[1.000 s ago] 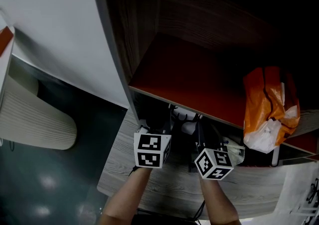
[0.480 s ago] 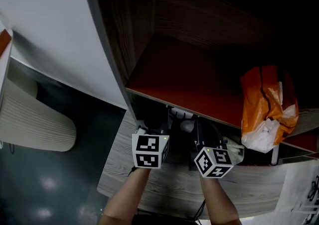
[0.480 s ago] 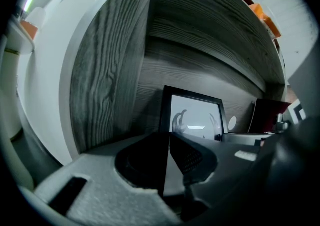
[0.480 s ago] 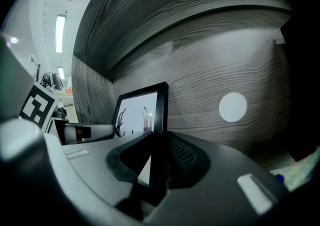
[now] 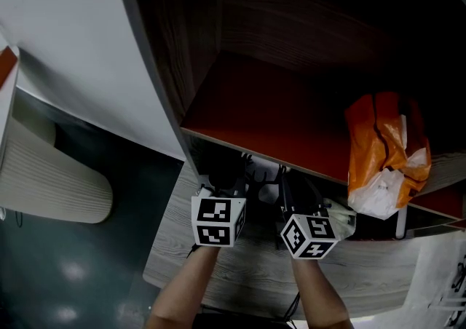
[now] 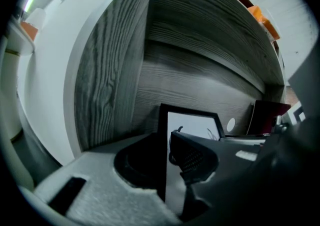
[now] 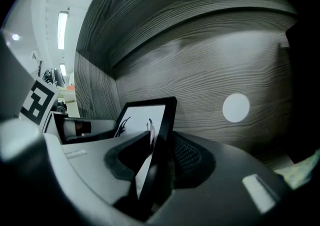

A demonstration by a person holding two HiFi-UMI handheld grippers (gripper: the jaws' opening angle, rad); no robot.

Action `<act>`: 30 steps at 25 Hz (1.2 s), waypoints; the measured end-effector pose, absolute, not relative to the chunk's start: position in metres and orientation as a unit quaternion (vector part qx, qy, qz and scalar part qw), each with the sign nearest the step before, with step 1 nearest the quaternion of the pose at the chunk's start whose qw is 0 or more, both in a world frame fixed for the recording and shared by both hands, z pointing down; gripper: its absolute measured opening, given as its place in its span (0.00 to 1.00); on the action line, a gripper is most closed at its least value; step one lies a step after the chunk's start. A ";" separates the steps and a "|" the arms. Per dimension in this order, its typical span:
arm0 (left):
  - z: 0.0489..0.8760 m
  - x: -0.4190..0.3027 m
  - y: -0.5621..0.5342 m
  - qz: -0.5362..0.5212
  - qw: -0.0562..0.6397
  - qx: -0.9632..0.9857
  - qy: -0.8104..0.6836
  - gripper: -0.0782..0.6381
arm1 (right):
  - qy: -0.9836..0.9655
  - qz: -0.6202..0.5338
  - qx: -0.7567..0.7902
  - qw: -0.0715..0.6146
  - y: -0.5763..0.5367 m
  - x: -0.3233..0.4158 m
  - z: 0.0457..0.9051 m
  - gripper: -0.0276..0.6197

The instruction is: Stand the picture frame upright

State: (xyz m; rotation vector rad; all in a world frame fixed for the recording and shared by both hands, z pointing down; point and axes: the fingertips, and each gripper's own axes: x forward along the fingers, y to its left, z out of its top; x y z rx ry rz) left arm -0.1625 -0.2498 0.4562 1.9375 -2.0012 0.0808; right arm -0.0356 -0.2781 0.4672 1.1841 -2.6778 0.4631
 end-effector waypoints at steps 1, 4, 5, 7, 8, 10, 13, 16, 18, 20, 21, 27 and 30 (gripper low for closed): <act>0.456 -0.162 -0.250 0.028 0.178 0.685 -0.706 0.22 | -0.899 0.157 0.398 0.090 -0.278 -0.036 0.468 0.21; 0.461 -0.158 -0.251 0.022 0.192 0.691 -0.697 0.20 | -0.898 0.161 0.398 0.096 -0.279 -0.038 0.473 0.16; 0.463 -0.157 -0.251 0.021 0.197 0.692 -0.694 0.19 | -0.898 0.162 0.397 0.097 -0.279 -0.039 0.475 0.11; 0.464 -0.156 -0.249 0.027 0.196 0.692 -0.695 0.18 | -0.900 0.159 0.394 0.100 -0.277 -0.040 0.474 0.10; 0.463 -0.156 -0.248 0.031 0.191 0.692 -0.696 0.18 | -0.901 0.156 0.392 0.101 -0.276 -0.040 0.474 0.10; 0.463 -0.157 -0.245 0.036 0.188 0.691 -0.697 0.17 | -0.902 0.153 0.390 0.105 -0.275 -0.039 0.474 0.10; 0.470 -0.160 -0.240 0.048 0.198 0.687 -0.698 0.17 | -0.901 0.159 0.388 0.115 -0.273 -0.038 0.479 0.11; 0.480 -0.159 -0.234 0.070 0.206 0.688 -0.692 0.17 | -0.898 0.168 0.383 0.137 -0.268 -0.038 0.488 0.16; 0.487 -0.158 -0.229 0.089 0.212 0.689 -0.687 0.17 | -0.893 0.177 0.382 0.157 -0.264 -0.038 0.497 0.19; 0.496 -0.158 -0.224 0.111 0.219 0.688 -0.683 0.18 | -0.886 0.189 0.384 0.178 -0.261 -0.037 0.507 0.22; 0.500 -0.159 -0.222 0.122 0.222 0.687 -0.681 0.19 | -0.882 0.194 0.385 0.188 -0.259 -0.036 0.512 0.23; 0.518 -0.160 -0.209 0.156 0.258 0.684 -0.664 0.23 | -0.862 0.224 0.390 0.232 -0.253 -0.033 0.531 0.29; 0.524 -0.159 -0.207 0.163 0.275 0.685 -0.655 0.26 | -0.852 0.250 0.391 0.244 -0.251 -0.033 0.541 0.32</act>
